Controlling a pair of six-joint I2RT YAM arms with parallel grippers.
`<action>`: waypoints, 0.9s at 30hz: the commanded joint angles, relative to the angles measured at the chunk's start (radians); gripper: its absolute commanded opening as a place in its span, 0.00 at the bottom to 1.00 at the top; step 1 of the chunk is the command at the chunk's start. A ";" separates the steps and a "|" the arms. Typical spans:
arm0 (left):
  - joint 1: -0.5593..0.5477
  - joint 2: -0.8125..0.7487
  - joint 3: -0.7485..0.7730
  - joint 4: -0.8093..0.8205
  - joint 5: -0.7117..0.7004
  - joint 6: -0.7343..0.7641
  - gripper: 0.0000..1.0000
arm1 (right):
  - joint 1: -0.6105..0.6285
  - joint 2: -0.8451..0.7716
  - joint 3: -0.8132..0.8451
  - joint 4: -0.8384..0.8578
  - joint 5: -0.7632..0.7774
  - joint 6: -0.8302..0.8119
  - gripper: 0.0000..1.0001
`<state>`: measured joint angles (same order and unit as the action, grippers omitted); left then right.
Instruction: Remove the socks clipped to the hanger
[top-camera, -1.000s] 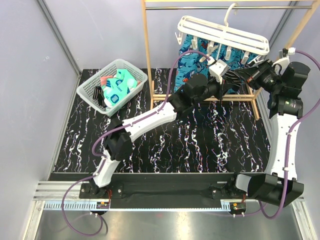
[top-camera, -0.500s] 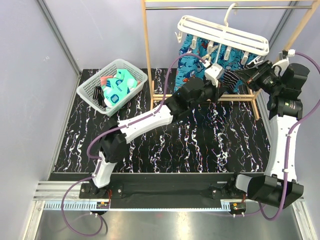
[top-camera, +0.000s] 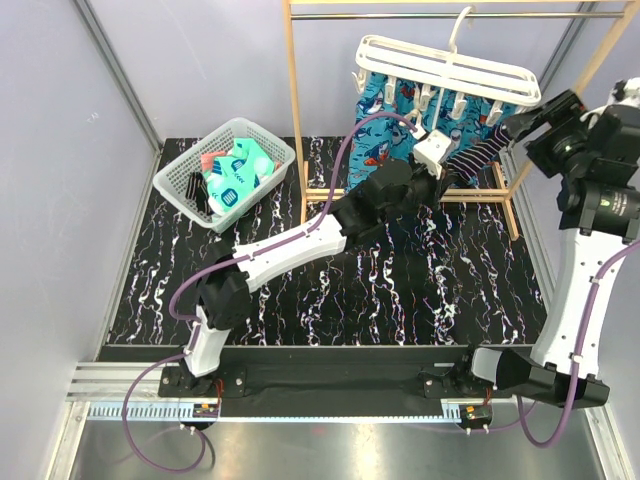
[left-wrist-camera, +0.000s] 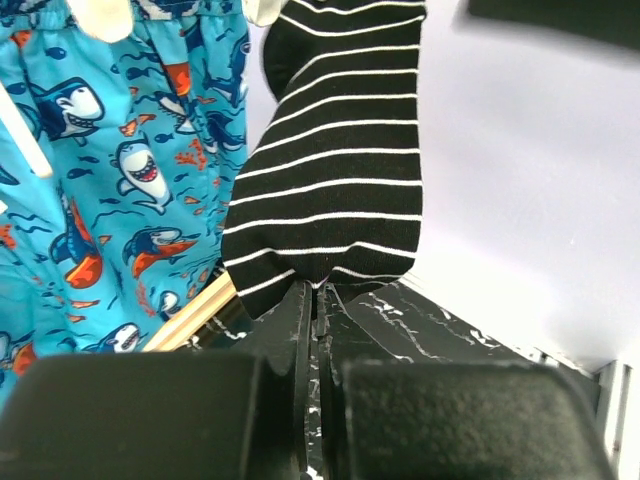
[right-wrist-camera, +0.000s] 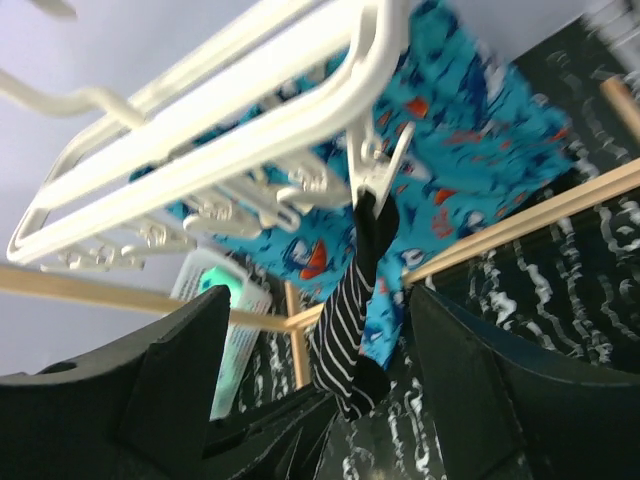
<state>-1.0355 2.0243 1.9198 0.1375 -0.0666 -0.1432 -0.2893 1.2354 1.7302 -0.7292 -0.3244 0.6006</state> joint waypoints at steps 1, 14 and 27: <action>-0.009 -0.022 0.035 0.031 -0.053 0.039 0.00 | 0.004 0.057 0.139 -0.116 0.203 -0.074 0.80; -0.031 -0.006 0.051 0.042 -0.070 0.068 0.00 | 0.003 0.230 0.325 -0.144 0.214 -0.125 0.66; -0.040 0.017 0.079 0.036 -0.082 0.086 0.00 | 0.004 0.177 0.200 0.002 0.150 -0.076 0.55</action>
<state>-1.0679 2.0373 1.9408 0.1207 -0.1219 -0.0753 -0.2890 1.4605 1.9530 -0.8238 -0.1345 0.5041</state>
